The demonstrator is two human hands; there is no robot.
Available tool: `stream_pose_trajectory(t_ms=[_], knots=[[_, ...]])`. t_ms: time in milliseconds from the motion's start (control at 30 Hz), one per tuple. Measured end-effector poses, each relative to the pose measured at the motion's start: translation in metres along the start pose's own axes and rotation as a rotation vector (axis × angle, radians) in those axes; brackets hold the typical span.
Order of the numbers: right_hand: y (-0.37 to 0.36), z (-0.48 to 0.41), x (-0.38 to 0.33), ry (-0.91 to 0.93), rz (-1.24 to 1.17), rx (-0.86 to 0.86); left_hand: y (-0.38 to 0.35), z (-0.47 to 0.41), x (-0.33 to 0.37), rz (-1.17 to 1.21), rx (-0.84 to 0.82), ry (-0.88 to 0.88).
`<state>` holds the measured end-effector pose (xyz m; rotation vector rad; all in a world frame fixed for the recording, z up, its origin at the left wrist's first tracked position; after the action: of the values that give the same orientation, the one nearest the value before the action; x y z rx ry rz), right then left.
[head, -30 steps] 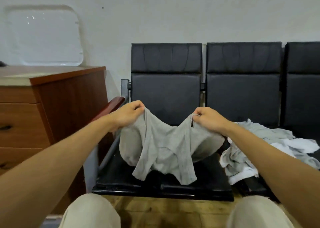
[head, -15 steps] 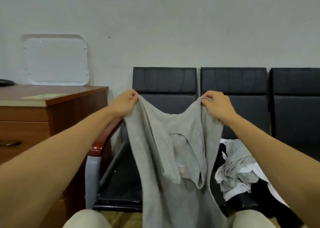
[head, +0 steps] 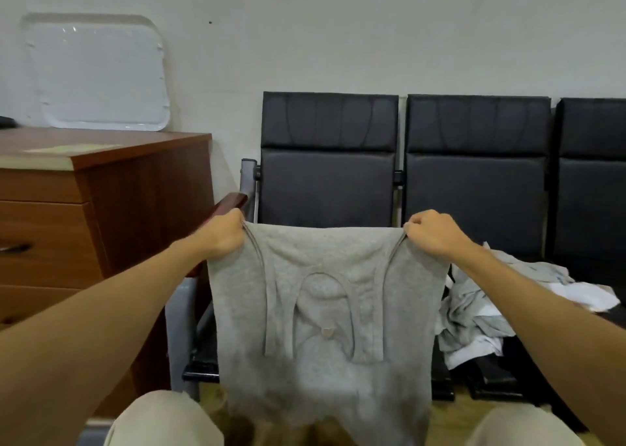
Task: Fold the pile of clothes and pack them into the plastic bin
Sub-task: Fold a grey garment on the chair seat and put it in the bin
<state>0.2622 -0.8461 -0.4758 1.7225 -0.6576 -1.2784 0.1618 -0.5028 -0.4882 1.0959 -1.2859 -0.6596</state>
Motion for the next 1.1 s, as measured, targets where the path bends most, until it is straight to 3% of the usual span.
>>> stream_pose_trajectory(t_ms=[200, 400, 700, 933, 1100], knots=[[-0.030, -0.039, 0.024, 0.079, 0.075, -0.108, -0.031, -0.037, -0.026, -0.131, -0.215, -0.018], [-0.055, -0.099, 0.040, 0.141, 0.211, 0.020, -0.051, -0.088, -0.035, -0.167, -0.068, -0.083], [-0.119, -0.209, 0.078, 0.277, 0.459, 0.067, -0.108, -0.187, -0.057, -0.251, 0.070, -0.015], [-0.150, -0.282, 0.096, 0.182, 0.485, 0.221, -0.140, -0.263, -0.068, -0.224, 0.173, -0.054], [-0.185, -0.262, 0.112, 0.096, 0.459, -0.011, -0.180, -0.245, -0.070, -0.121, 0.120, 0.014]])
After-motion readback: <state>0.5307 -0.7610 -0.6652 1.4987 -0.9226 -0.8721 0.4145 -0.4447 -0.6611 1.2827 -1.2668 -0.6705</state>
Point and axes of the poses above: each hand's wrist, its own z-axis away from the middle knuckle, its own y-axis out of the back of the hand, x = y × z, the point moved 3 cm from there along -z, towards the middle knuckle, and after that the axes turned 8 degrees about -x, right-handed, at the moved point
